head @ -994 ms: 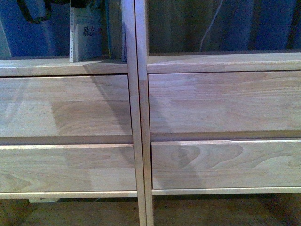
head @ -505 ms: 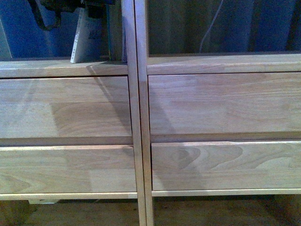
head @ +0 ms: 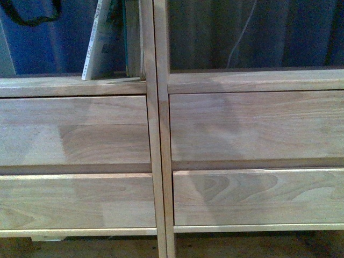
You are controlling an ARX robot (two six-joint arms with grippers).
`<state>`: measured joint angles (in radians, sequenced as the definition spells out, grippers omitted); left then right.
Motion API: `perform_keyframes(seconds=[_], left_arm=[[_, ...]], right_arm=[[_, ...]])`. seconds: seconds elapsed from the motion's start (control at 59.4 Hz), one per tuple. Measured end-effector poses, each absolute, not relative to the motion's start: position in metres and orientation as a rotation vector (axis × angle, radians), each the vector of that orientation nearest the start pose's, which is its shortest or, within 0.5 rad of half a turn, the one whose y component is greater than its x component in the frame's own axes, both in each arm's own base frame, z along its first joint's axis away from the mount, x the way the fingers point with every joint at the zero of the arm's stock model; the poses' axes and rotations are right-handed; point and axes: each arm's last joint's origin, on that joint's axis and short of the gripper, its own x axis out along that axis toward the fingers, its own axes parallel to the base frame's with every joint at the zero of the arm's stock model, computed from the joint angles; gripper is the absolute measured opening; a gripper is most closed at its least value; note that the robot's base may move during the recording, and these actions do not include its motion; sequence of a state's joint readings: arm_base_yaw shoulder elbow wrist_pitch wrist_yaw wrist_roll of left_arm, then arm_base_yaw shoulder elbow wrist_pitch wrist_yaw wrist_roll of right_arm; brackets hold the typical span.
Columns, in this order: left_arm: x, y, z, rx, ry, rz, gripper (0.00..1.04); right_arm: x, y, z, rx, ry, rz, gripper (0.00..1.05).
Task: Organize books on shelf
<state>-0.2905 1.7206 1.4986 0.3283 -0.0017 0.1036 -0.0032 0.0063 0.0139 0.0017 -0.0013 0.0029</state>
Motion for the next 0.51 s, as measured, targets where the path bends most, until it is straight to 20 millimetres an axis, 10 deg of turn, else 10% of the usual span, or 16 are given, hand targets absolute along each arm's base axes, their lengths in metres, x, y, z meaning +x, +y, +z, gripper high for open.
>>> perform_keyframes(seconds=[0.185,0.505], left_arm=[[0.331,-0.093,0.384,0.093,-0.237,-0.156,0.97],[0.153,-0.020,0.354,0.167,-0.390,-0.025,0.97]], right_arm=[[0.097,0.000,0.168,0.003,-0.009,-0.002,0.03],[0.097,0.000,0.168,0.003,-0.009,-0.001,0.03]])
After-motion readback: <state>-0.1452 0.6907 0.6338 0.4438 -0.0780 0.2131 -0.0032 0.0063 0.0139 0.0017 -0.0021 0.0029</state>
